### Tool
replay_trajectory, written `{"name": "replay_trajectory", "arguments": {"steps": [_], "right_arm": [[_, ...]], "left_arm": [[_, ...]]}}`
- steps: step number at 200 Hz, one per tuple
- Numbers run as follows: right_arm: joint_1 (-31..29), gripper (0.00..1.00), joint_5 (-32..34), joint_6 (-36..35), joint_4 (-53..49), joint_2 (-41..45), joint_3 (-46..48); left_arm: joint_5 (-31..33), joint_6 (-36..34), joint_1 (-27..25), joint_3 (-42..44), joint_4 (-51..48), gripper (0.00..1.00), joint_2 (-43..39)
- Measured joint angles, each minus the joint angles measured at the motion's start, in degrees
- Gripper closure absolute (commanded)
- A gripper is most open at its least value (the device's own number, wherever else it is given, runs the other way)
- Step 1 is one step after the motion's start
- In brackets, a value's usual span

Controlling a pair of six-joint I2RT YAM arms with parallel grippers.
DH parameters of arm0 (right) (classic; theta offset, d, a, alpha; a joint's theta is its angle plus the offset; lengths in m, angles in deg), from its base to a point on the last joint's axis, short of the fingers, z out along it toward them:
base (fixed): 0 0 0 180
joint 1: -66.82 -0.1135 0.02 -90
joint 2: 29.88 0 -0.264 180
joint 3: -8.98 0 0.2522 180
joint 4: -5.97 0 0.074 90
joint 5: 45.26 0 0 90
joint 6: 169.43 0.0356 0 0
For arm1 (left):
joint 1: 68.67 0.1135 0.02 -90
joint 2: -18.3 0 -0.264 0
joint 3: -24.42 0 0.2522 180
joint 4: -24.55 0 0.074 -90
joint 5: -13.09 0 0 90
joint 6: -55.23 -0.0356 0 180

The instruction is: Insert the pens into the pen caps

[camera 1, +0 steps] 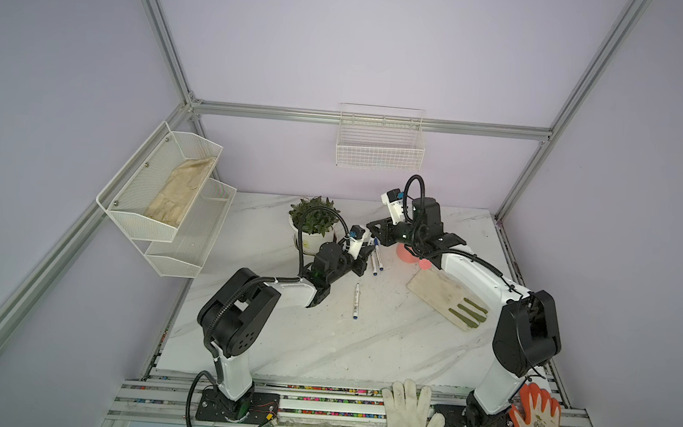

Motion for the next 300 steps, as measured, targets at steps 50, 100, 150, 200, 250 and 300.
{"name": "replay_trajectory", "arguments": {"steps": [50, 100, 150, 200, 250, 300], "right_arm": [[-1.25, 1.00, 2.54, -0.46, -0.98, -1.70, -1.55], [-4.37, 1.00, 10.40, -2.23, -1.03, -4.83, -0.81], [-4.42, 1.00, 12.94, -2.73, 0.68, -6.29, 0.83], [-4.79, 1.00, 13.18, -2.40, 3.15, -8.00, 1.05], [-3.98, 1.00, 9.01, -0.39, 7.06, -7.48, 1.03], [-2.19, 1.00, -2.62, 3.17, 8.79, -3.78, -0.48]], "left_arm": [[4.61, 0.66, -0.70, -0.02, -1.22, 1.00, 0.04], [7.06, 2.43, -0.68, -0.15, -3.65, 1.00, 3.54], [5.31, 4.07, -0.20, -3.30, -5.46, 1.00, 7.56], [2.60, 7.52, 1.14, -3.52, -6.69, 1.00, 7.89], [-1.03, 15.52, 2.25, -3.52, -7.13, 1.00, 5.27], [-2.89, 18.69, 2.67, 1.44, -8.37, 1.00, -6.32]]}}
